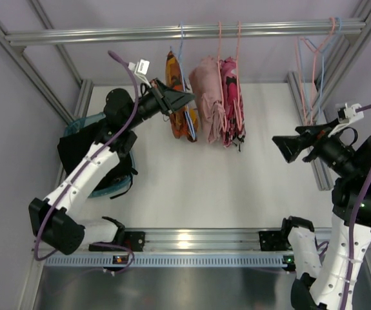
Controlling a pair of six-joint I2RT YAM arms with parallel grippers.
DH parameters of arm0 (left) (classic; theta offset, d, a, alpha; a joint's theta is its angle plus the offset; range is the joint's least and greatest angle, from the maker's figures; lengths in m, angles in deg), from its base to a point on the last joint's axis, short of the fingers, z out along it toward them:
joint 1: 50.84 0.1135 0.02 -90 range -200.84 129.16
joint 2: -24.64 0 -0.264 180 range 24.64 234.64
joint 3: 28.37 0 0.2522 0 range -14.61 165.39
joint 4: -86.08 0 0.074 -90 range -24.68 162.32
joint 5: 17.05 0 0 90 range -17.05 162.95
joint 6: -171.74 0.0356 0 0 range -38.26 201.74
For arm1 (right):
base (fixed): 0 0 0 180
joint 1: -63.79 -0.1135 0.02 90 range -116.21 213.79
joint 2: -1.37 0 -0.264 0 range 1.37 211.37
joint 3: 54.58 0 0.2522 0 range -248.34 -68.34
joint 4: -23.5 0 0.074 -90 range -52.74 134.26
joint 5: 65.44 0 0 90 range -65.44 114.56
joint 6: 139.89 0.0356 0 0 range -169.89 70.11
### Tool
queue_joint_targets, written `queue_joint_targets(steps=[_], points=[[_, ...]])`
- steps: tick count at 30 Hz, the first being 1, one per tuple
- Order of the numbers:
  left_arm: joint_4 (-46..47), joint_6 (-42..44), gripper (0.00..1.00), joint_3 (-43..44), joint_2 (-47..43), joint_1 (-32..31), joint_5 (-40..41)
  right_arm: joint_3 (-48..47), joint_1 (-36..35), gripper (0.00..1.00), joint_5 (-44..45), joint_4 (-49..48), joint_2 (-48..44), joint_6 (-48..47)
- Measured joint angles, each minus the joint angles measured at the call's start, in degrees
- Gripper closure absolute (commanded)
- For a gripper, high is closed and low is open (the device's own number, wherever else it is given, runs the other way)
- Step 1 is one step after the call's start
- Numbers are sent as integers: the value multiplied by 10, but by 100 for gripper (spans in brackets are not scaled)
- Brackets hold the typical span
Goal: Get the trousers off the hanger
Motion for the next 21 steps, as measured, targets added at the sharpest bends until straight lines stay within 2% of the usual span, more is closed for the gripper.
queue_joint_targets(steps=[6, 10, 13, 17, 21], points=[[-5, -12, 100, -96, -90, -1, -2, 13, -3, 1, -5, -159, 48, 122], [-11, -16, 100, -128, -121, -6, -5, -50, -33, 2, 17, -207, 128, 146], [-16, -15, 100, -141, -140, -7, -4, -119, -100, 2, 58, -221, 191, 137], [-18, 0, 100, -147, -163, -7, -2, -187, -254, 5, 113, -223, 257, 102], [-19, 17, 100, -147, -183, -7, -2, -233, -338, 5, 145, -223, 309, 72]])
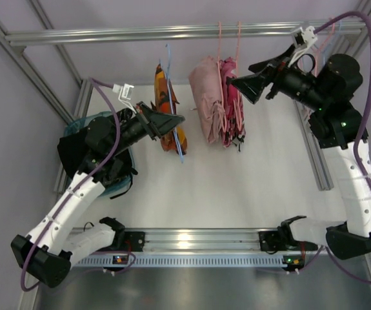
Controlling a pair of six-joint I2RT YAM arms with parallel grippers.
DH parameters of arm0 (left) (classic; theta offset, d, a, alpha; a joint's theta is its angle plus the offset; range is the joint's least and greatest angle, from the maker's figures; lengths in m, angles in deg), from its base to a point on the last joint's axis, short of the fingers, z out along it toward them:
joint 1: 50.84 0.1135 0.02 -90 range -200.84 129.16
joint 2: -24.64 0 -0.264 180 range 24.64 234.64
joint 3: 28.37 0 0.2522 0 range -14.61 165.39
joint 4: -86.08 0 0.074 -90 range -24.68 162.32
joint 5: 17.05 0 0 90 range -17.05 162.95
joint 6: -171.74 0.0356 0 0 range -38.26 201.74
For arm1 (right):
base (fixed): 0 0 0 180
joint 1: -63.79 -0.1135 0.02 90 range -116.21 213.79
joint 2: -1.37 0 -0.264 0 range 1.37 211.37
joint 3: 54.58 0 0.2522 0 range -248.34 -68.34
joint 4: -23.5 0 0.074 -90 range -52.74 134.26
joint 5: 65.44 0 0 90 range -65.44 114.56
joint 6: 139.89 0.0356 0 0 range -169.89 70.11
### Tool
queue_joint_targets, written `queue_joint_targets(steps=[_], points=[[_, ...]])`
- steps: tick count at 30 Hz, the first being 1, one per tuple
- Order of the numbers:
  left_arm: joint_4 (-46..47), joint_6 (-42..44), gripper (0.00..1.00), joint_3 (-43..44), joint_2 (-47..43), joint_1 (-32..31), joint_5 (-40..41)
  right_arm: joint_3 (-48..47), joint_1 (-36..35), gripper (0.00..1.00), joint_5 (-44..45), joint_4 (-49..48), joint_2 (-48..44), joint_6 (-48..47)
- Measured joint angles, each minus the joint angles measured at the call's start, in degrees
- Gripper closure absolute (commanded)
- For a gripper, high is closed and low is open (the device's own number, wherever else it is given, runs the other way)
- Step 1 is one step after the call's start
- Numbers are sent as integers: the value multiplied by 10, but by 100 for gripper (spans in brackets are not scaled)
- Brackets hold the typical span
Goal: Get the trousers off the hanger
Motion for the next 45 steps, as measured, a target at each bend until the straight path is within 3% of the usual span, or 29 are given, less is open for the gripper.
queue_joint_targets(steps=[11, 18, 25, 29, 34, 36, 38, 40, 43, 45], points=[[-57, 67, 100, -3, -40, 1, 5, -164, -180, 8, 87, -3, 161, -16], [-92, 84, 100, -3, -40, 5, 5, -133, -271, 3, 99, -4, 184, 9], [-98, 92, 100, -3, -40, 5, 2, -124, -290, 10, 118, -5, 221, 51], [-98, 97, 100, -3, -40, 5, 0, -119, -290, 25, 130, -5, 235, 78], [-98, 102, 100, -3, -40, 5, 1, -99, -292, 31, 120, -17, 237, 115], [-98, 102, 100, -3, -40, 5, 1, -91, -296, 42, 110, -26, 237, 122], [-98, 103, 100, -3, -40, 5, 0, -84, -301, 64, 100, -30, 237, 128], [-98, 104, 100, -3, -40, 5, 0, -82, -305, 77, 92, -30, 237, 132], [-101, 117, 85, -3, -43, 5, -2, -83, -305, 100, 89, -27, 238, 146], [-103, 143, 73, -3, -45, 4, -2, -84, -308, 100, 85, -26, 238, 155]])
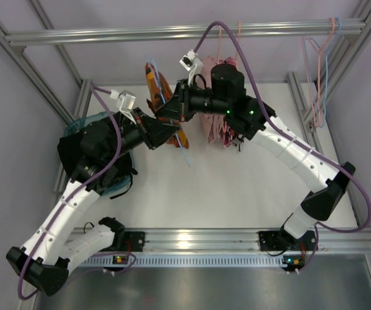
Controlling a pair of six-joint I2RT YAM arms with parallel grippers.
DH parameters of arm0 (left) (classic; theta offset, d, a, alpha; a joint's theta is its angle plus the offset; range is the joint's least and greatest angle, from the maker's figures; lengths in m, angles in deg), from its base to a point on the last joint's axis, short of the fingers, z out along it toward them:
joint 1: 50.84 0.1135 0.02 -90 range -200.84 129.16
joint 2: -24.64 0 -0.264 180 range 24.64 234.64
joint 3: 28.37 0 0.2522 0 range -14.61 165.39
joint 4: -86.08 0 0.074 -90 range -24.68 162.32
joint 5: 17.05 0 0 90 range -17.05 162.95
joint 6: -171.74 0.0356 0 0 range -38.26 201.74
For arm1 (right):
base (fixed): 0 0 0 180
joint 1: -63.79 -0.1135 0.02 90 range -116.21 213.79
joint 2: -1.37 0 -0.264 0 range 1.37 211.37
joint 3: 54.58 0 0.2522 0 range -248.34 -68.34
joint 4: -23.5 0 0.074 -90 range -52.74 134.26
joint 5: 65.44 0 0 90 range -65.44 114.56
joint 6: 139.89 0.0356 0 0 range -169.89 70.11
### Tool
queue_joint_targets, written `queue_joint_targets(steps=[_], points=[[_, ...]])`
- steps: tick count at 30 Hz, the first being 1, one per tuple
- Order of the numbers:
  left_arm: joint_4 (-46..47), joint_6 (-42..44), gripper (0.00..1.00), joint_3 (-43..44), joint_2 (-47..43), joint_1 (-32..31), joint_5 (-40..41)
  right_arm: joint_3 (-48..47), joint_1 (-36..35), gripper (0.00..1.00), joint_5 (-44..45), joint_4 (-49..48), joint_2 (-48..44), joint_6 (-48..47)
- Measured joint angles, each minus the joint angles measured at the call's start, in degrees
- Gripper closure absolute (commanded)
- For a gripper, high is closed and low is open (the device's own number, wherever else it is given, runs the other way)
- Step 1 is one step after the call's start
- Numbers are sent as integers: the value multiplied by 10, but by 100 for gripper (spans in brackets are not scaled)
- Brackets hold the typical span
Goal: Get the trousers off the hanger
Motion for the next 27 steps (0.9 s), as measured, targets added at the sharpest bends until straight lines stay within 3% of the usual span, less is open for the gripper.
queue_joint_targets(steps=[1, 2, 7, 15, 22, 27], points=[[0, 17, 63, 0, -3, 0, 1, 0, -1, 100, -5, 1, 0, 3], [-1, 37, 47, 1, -10, 0, 4, 0, -1, 100, -12, 6, 0, 2], [-33, 124, 20, 8, -97, 0, 40, 0, 2, 100, -25, 27, 0, -2], [-108, 233, 16, -30, -234, 4, 143, -7, 0, 100, -47, 64, 0, 21], [-183, 363, 16, -145, -270, 4, 131, -67, -2, 100, 3, 92, 0, 70], [-209, 413, 16, -170, -261, 4, 113, -114, -3, 100, 56, 99, 0, 80]])
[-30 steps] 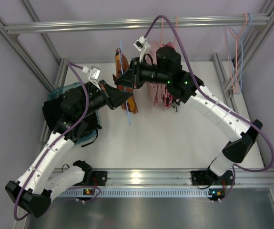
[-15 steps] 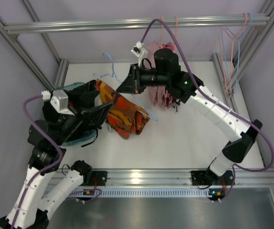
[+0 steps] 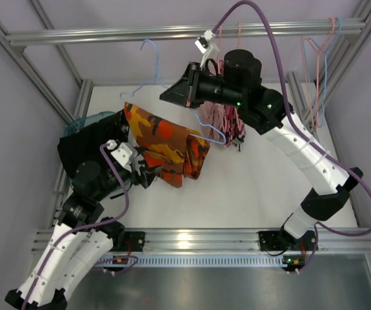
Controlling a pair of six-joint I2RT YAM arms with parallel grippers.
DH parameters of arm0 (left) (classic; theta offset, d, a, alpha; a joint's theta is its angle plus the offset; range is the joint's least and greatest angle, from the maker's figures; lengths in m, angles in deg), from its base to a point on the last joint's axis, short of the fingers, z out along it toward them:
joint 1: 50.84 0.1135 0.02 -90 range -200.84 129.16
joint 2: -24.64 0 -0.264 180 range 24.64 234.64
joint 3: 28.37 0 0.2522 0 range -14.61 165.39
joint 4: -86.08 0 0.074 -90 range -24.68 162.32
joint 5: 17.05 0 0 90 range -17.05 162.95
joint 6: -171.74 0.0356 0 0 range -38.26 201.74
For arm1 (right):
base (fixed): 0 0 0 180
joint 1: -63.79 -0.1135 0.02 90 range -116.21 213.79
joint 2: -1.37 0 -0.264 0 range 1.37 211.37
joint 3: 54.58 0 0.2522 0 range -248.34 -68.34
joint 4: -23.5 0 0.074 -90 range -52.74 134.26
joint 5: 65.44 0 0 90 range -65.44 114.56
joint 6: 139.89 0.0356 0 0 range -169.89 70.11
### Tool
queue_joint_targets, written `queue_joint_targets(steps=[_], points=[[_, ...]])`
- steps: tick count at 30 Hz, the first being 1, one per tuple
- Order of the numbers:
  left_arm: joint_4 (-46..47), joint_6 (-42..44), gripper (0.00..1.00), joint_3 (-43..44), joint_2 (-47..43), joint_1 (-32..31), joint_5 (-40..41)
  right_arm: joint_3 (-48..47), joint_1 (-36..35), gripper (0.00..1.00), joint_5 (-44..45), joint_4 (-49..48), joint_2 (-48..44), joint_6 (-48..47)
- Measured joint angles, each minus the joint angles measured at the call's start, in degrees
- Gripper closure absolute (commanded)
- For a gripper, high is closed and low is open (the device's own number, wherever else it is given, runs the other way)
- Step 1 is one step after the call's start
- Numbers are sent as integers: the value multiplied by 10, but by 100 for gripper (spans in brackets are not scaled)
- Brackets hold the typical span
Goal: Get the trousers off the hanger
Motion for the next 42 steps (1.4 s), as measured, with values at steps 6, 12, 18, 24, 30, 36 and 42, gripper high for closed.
queue_joint_targets(steps=[6, 12, 18, 24, 30, 36, 42], points=[[8, 11, 15, 0, 30, 0, -14, -49, -4, 100, 101, 9, 9, -6], [49, 21, 14, -3, 89, 0, 1, -95, -5, 100, 204, 20, 47, -13], [113, 43, 11, -33, 134, -11, 8, -116, -7, 100, 280, 31, 78, -24], [188, 87, 2, -83, 154, -72, 67, -133, -29, 100, 360, 45, 88, -40], [268, 136, 2, -152, 165, -156, 163, -155, -61, 100, 424, 44, 88, -47], [358, 159, 2, -167, 220, -178, 273, -164, -96, 100, 480, 39, 88, -61], [410, 146, 2, -167, 257, -178, 335, -168, -132, 100, 536, 37, 96, -82]])
